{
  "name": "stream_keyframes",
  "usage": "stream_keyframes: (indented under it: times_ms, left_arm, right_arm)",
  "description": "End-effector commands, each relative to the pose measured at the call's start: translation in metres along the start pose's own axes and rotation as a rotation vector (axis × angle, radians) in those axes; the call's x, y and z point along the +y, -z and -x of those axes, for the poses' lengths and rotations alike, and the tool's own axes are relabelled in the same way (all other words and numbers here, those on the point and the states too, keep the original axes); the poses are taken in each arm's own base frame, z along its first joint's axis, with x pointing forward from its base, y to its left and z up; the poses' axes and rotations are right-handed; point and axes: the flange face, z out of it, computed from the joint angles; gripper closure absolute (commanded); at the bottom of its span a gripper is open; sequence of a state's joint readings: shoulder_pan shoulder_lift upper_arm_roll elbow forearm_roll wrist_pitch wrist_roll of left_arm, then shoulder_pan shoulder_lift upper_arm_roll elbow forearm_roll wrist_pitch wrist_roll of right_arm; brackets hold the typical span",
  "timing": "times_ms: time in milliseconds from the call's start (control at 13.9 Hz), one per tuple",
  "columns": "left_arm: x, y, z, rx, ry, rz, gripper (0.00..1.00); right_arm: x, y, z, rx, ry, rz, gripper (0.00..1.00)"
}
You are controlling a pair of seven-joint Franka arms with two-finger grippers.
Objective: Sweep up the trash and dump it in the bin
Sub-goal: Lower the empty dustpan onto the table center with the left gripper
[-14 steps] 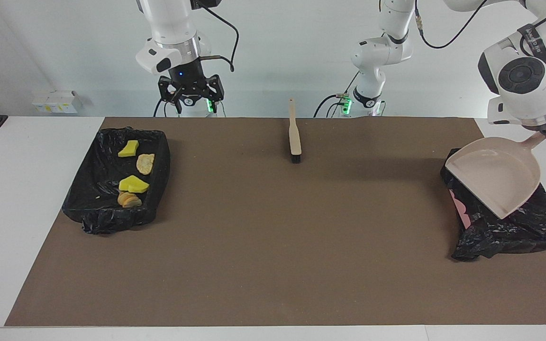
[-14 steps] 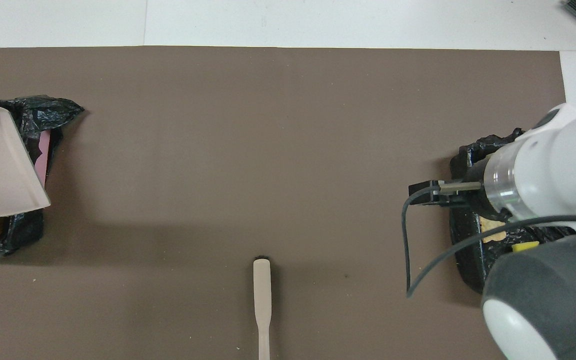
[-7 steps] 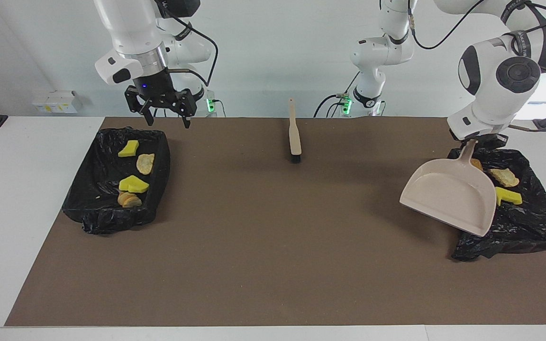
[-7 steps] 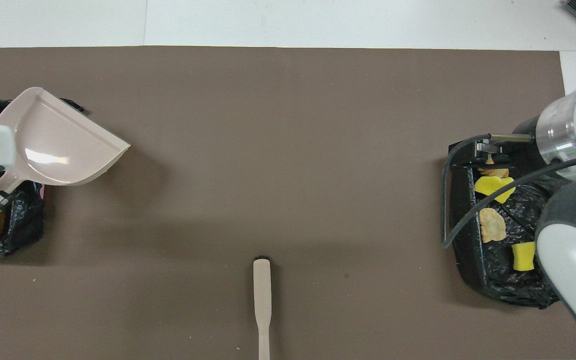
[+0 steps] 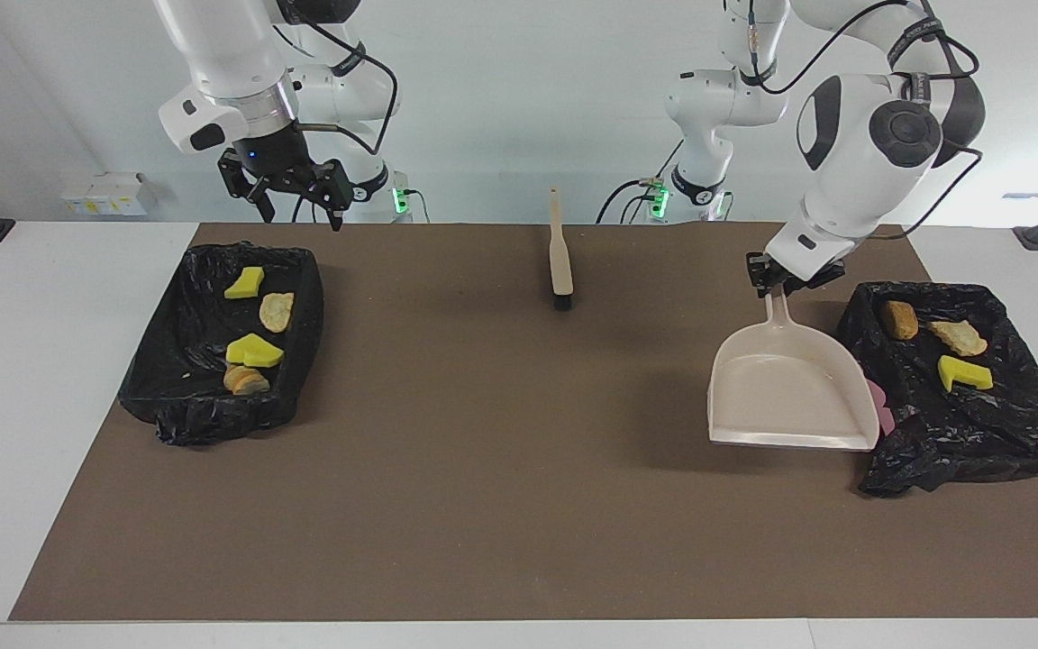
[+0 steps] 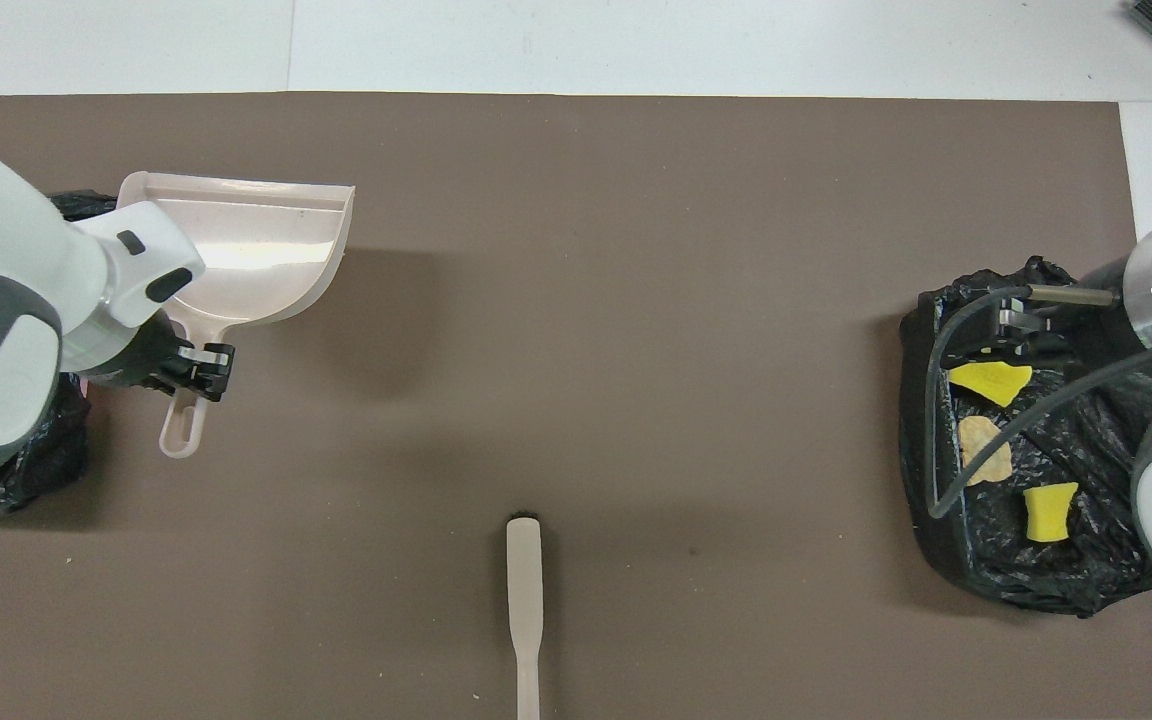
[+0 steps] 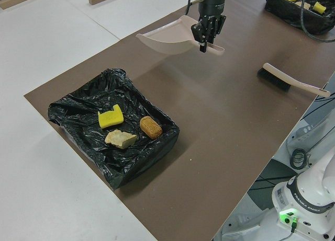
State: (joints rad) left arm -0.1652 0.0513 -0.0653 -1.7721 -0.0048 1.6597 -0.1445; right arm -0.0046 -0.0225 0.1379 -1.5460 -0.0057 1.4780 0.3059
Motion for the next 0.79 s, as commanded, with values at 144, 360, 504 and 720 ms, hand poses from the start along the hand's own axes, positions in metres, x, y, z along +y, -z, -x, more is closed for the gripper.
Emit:
stream_keyframes:
  times_ms: [144,360,504,720]
  left_arm:
    - [0.087,-0.008,0.015,0.031,0.090,0.051,1.00]
    - [0.140,-0.039,0.013,0.018,0.081,0.038,1.00]
    - [0.178,-0.068,0.010,0.021,0.079,0.033,1.00]
    - [0.222,-0.096,0.007,0.069,0.107,0.058,1.00]
  right_arm:
    - [0.010,-0.004,0.006,0.009,0.002,0.006,0.00]
    - [0.010,-0.004,0.002,0.023,-0.001,-0.009,0.00]
    - [0.010,-0.003,0.001,0.025,0.000,-0.010,0.00]
    - [0.011,-0.003,-0.001,0.025,-0.002,-0.010,0.00]
